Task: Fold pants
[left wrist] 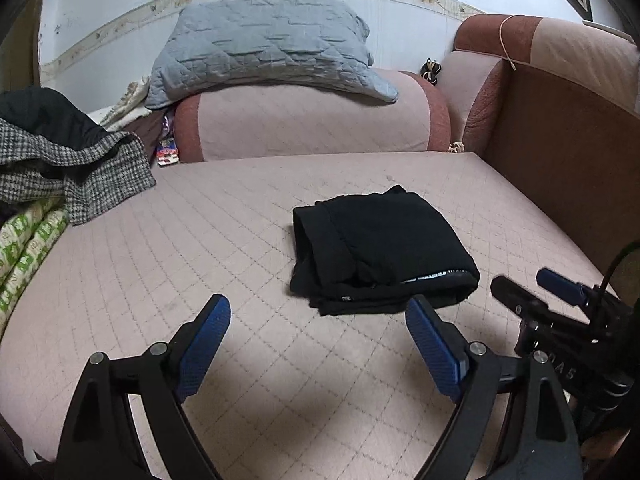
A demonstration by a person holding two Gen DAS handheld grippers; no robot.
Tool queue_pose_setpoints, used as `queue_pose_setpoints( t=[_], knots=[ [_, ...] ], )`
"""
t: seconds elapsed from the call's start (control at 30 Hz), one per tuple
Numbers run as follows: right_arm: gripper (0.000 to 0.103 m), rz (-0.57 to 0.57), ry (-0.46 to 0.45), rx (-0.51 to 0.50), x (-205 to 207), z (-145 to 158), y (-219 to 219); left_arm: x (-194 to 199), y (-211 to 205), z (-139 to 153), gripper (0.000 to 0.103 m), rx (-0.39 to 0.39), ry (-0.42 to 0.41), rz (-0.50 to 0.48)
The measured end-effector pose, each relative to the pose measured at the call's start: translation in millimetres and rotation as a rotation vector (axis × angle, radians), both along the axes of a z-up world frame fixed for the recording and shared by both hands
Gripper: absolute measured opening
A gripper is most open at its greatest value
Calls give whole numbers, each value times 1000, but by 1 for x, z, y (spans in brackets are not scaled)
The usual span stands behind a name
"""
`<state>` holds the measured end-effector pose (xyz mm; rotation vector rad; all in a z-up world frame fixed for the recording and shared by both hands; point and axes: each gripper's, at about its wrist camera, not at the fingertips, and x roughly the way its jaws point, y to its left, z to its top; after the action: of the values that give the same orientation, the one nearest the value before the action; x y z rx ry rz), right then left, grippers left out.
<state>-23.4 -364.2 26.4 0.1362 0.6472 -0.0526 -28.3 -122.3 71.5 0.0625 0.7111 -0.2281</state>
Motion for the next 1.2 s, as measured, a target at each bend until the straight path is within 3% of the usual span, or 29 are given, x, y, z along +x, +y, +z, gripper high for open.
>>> queue_pose_setpoints(
  t=[0.13,0.47,1.2],
  knots=[
    [75,-26,-26,-11,9,1,1,10,0,-6,89,8,43,16],
    [75,-32,21,27,8,-19,-3,15,-3,-25,89,7,130,-1],
    [76,-24,38,28,4,-23,3,15,-2,-32,89,21,158,-6]
  ],
)
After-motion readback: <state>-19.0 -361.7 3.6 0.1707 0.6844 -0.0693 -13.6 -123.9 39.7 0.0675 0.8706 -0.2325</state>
